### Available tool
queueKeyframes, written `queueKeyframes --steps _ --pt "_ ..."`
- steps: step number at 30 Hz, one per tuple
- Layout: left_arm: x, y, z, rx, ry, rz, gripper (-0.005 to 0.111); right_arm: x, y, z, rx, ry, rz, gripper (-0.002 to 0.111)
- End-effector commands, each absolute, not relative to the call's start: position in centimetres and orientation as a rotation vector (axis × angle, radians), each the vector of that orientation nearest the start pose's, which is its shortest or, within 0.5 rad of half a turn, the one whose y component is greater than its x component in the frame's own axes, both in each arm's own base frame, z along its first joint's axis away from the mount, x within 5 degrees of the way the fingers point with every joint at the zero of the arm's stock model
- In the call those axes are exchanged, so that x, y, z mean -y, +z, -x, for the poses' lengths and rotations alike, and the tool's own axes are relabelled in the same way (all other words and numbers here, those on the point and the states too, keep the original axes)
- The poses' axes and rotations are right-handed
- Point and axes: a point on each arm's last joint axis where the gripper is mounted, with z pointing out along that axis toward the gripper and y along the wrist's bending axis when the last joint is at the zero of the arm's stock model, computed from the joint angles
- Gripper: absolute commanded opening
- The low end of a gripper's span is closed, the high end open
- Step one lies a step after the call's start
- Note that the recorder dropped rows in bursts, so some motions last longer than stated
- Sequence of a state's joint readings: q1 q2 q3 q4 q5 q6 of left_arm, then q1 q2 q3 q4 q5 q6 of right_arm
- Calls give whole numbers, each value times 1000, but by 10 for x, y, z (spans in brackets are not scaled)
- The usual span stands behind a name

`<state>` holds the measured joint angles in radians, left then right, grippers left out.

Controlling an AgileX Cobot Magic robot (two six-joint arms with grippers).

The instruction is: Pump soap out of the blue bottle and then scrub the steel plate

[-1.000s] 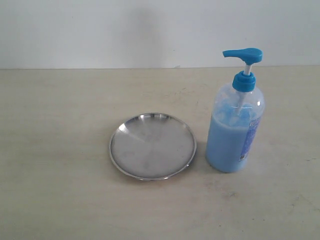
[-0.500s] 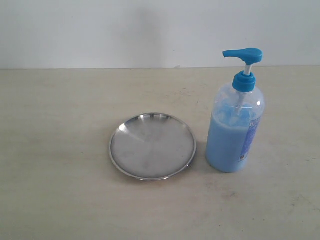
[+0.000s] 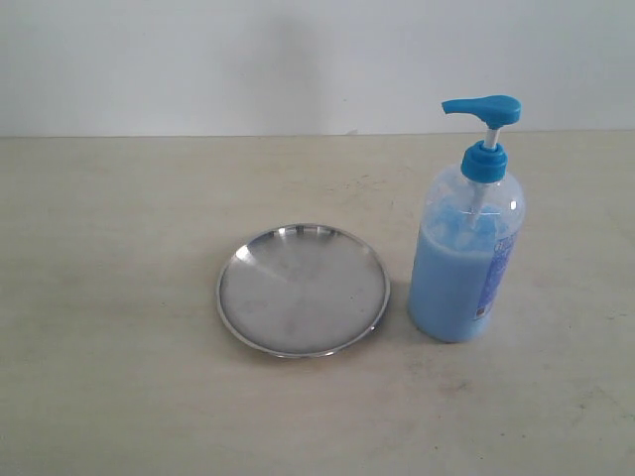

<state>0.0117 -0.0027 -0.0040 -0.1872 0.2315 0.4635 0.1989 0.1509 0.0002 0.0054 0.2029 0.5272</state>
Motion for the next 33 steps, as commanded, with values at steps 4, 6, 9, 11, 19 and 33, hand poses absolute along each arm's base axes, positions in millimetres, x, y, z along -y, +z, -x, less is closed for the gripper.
queueKeyframes --steps 4,6,9,11,19,33 --pt "3 192 -56 -1694 181 -269 4 -13 185 -65 -1847 506 -302 1" --pt "3 192 -56 -1694 181 -269 4 -13 185 -65 -1847 506 -302 1" --pt "3 192 -56 -1694 181 -269 4 -13 185 -65 -1847 506 -302 1" --pt "3 192 -56 -1694 181 -269 4 -13 185 -65 -1847 506 -302 1" --pt "3 192 -56 -1694 181 -269 4 -12 184 -64 -1866 421 -208 1" --pt "3 192 -56 -1694 181 -269 4 -10 229 -67 -1337 745 -391 1"
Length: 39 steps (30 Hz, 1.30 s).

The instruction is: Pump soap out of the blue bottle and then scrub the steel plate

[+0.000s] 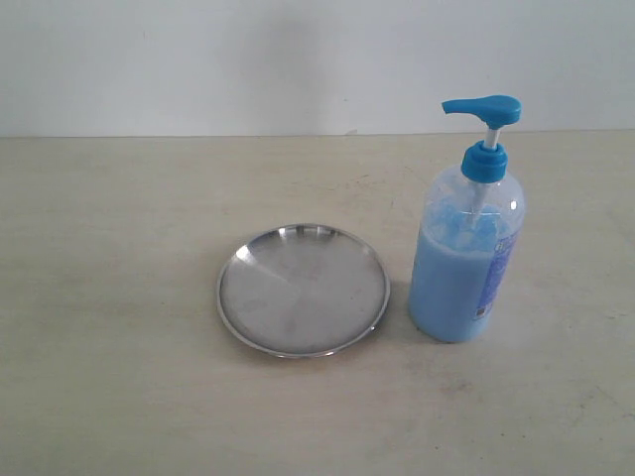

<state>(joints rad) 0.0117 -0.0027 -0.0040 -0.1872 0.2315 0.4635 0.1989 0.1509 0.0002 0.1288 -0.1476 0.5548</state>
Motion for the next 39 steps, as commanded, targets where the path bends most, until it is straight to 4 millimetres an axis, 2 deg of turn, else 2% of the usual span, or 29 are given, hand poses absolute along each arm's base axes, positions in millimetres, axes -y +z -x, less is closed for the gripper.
queueKeyframes --steps 1,3,5,6,8,11,14,16,18,19,22,25,30,35,39 --pt "3 192 -56 -1694 181 -269 4 -10 232 -66 -1314 724 -357 1" --pt "3 192 -56 -1694 181 -269 4 -11 247 -64 -1271 620 -234 1" --pt "3 192 -56 -1694 181 -269 4 -13 270 -61 -1220 431 -42 1" --pt "3 192 -56 -1694 181 -269 4 -15 275 -67 -1265 335 26 1" --pt "3 192 -56 -1694 181 -269 4 -18 265 -87 -1475 286 47 1" --pt "3 192 -56 -1694 181 -269 4 -25 236 -119 -1776 266 40 1" --pt "3 192 -56 -1694 181 -269 4 -31 224 -146 -1795 287 28 2" --pt "3 192 -56 -1694 181 -269 4 -36 216 -161 -1774 255 108 13" --pt "3 192 -56 -1694 181 -269 4 -41 209 -171 -1751 215 207 33" --pt "3 192 -56 -1694 181 -269 4 -43 201 -176 -1775 202 238 50" --pt "3 192 -56 -1694 181 -269 4 -44 184 -184 -1856 202 246 85" --pt "3 192 -56 -1694 181 -269 4 -46 173 -190 -1887 214 240 97" --pt "3 192 -56 -1694 181 -269 4 -50 168 -203 -1815 197 285 97" --pt "3 192 -56 -1694 181 -269 4 -55 157 -226 -1845 172 323 97" --pt "3 192 -56 -1694 181 -269 4 -60 150 -246 -1792 153 372 97"
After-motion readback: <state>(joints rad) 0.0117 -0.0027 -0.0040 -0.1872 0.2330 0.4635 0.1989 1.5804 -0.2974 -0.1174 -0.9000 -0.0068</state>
